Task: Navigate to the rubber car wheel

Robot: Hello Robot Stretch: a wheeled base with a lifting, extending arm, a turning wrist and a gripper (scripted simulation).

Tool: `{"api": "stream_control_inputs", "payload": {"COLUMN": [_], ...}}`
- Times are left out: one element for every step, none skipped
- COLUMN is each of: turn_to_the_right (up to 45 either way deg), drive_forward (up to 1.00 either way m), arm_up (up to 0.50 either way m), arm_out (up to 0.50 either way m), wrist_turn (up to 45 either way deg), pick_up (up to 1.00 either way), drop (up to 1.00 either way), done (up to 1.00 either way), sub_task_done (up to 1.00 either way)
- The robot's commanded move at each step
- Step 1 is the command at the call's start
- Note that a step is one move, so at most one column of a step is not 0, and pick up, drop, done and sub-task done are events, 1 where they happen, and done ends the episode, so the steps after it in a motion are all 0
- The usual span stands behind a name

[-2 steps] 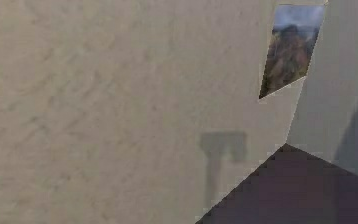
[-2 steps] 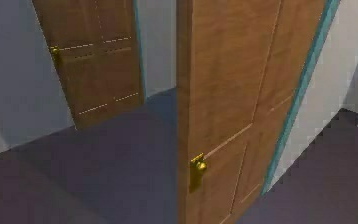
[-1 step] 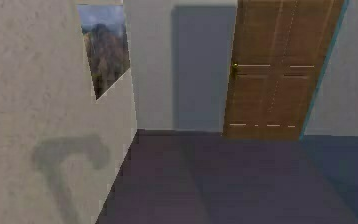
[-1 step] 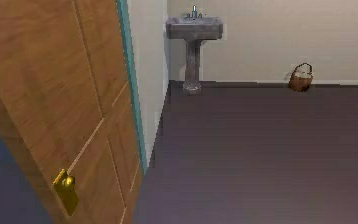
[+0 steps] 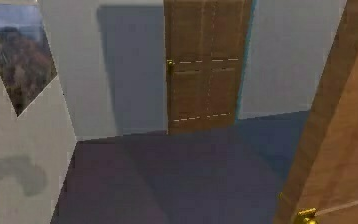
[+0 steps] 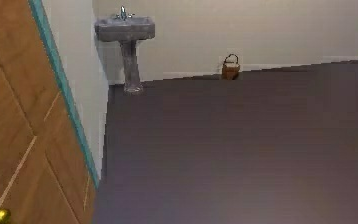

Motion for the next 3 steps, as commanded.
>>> {"api": "stream_control_inputs", "payload": {"turn_to_the_right": [0.0,45.0,30.0], "drive_forward": [0.85,0.00,0.00], "arm_up": [0.00,0.00,0.00], "arm_out": [0.00,0.00,0.00], "wrist_turn": [0.0,0.0,0.0], "pick_up": [0.00,0.00,0.00], "drop": [0.00,0.00,0.00], "done": [0.00,0.00,0.00], "sub_task_done": [0.00,0.00,0.00]}}
